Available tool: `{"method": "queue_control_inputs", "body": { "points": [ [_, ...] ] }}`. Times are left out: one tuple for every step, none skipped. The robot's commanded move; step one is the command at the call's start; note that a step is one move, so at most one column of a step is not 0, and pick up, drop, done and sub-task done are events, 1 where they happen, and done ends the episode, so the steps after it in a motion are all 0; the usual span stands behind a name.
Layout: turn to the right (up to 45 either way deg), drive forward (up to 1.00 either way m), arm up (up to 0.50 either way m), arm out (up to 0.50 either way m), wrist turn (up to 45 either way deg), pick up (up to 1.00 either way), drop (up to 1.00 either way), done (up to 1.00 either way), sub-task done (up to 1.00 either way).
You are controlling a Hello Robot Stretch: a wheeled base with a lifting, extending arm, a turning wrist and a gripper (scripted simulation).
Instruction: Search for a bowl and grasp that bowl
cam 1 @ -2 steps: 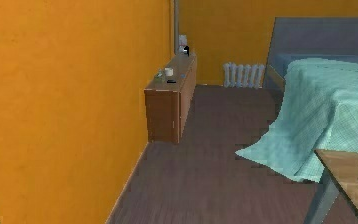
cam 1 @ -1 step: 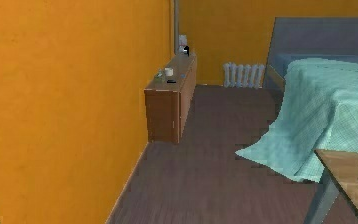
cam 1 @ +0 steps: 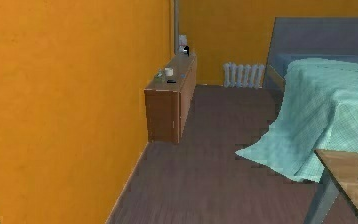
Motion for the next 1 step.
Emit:
{"method": "queue_control_inputs", "body": {
  "points": [
    [0.0,0.0,0.1,0.0,0.0,0.0,0.0,0.0,0.0]
  ]
}}
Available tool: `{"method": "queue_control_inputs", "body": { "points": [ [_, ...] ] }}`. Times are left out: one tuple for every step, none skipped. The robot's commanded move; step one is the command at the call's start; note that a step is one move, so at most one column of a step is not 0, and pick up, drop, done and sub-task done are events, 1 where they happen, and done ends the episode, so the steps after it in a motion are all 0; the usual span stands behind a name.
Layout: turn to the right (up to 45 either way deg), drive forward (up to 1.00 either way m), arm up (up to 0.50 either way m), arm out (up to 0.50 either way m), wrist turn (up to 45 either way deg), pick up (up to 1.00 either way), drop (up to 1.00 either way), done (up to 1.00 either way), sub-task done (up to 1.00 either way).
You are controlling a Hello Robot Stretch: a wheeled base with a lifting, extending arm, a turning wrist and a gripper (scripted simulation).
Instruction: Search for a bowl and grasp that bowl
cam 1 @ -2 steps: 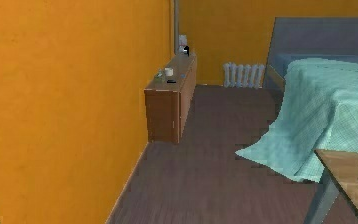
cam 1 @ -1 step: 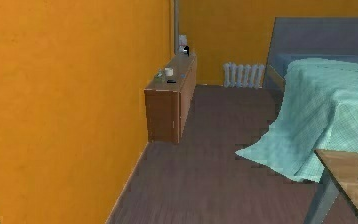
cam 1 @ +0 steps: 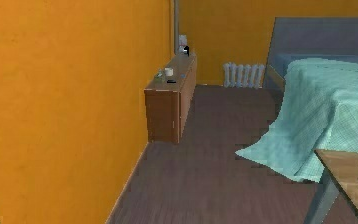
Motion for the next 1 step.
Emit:
{"method": "queue_control_inputs", "body": {
  "points": [
    [0.0,0.0,0.0,0.0,0.0,0.0,0.0,1.0,0.0]
  ]
}}
